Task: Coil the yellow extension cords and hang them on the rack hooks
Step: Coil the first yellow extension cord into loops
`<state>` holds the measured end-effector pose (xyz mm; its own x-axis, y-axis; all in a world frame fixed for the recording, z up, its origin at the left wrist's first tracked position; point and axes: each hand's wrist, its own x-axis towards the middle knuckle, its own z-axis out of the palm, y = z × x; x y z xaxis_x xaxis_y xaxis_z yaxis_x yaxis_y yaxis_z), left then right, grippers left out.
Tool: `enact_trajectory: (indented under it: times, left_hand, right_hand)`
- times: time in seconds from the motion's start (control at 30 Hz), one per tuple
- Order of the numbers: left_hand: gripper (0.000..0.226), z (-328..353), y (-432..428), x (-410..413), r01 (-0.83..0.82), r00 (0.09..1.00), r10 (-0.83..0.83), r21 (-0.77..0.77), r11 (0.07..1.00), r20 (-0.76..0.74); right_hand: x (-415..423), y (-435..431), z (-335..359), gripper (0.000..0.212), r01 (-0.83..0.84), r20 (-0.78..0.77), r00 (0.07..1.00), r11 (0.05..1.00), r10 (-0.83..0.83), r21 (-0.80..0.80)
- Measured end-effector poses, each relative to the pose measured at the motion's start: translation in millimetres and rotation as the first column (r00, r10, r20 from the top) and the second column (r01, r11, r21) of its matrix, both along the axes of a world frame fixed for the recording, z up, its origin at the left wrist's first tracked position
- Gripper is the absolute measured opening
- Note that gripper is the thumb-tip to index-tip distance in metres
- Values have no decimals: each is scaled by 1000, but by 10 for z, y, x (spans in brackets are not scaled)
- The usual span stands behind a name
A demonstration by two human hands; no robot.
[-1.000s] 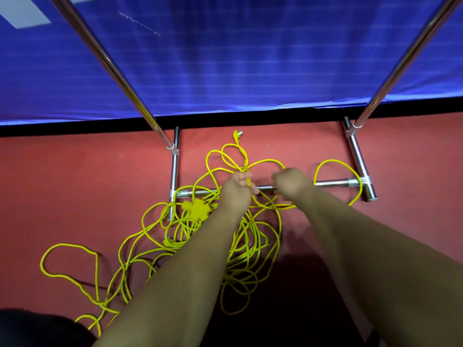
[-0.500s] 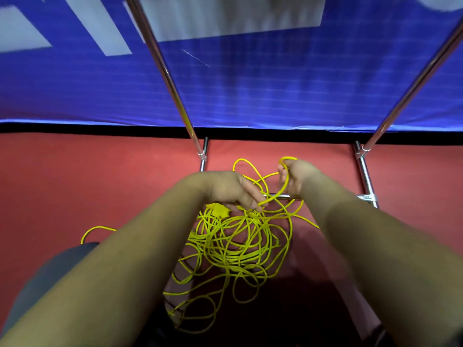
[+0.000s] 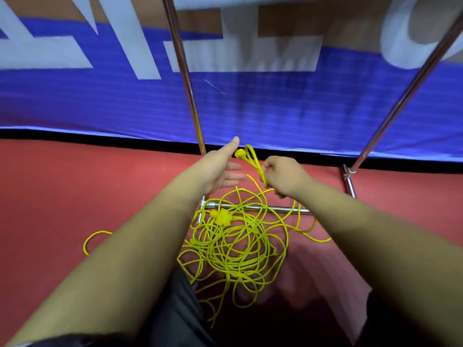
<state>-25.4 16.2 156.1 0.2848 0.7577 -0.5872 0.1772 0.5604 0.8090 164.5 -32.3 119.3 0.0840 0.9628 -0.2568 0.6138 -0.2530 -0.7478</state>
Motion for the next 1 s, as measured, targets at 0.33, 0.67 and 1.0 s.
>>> enact_trajectory:
  times: [0.33,0.67,1.0]
  left_hand:
    - [48,377,-123,-475,40,999,-44,277,960,8]
    - [45,662,-118,-403,346,851,-68,459,818,-521]
    - [41,783,-352,-163,198,979,-200,417,887,-41]
  right_hand:
    - [-358,-73,804,15,-227,412,888,974,204,7]
    - [65,-204,1185,8,-178,372,924,961,89,213]
    - [210,-403,1052,18,7,118,992,961,-41,276]
